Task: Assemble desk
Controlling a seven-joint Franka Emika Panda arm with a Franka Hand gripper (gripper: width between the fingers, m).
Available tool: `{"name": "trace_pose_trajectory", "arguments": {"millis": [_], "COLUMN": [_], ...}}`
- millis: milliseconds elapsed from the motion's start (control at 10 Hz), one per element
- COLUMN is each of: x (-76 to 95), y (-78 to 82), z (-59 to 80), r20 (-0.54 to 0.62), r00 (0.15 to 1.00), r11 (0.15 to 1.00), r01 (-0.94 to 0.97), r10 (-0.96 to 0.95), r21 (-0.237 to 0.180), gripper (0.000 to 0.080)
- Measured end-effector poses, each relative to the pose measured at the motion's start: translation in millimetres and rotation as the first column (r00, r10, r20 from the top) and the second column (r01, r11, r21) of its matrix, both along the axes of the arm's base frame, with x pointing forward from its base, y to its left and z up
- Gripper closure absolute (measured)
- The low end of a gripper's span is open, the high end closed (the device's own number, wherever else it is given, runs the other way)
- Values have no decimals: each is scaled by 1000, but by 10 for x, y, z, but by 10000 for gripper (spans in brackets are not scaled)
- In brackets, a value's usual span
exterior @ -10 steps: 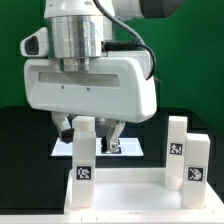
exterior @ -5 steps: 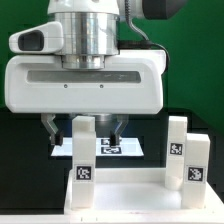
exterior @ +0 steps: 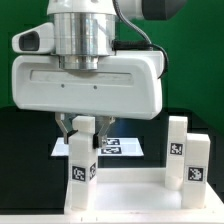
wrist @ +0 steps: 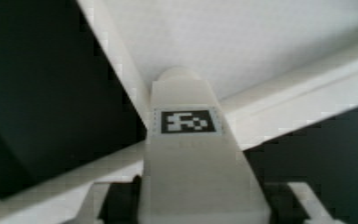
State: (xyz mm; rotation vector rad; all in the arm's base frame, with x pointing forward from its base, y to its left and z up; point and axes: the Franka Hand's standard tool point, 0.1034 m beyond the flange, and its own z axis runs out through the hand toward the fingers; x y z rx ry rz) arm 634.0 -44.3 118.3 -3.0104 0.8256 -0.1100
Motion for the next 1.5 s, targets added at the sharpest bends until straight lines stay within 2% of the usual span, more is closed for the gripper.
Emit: {"name": "trace_pose_trajectory", "arguments": {"millis": [100,200,300,400,600,700,900,1000,1100,1200,1300,1500], "x": [-4,-1,-3,-3,-3,-2,-3,3,6,3,2,48], "y": [1,-7,-28,-19,-23,-30,-55,-45,-46,-41,-39,4], "z": [1,-7,-9,-10,-10,-8,-6,-21,-23,-26,-29,7], "r20": [-4,-10,-18,-19,-28,-37,-110,-136,-136,-132,-124,-64], "r00": [977,901,836,826,745,673,331,174,150,198,244,630], "r11": [977,900,833,824,742,670,318,156,133,181,228,617], "r01": [212,434,549,563,666,739,940,979,983,975,965,773], "r10": [-212,-434,-549,-563,-666,-738,-937,-975,-979,-971,-962,-774], "r21": [11,44,63,64,72,79,122,128,127,129,129,147], "gripper": [515,515,515,515,515,514,514,514,514,433,433,176]}}
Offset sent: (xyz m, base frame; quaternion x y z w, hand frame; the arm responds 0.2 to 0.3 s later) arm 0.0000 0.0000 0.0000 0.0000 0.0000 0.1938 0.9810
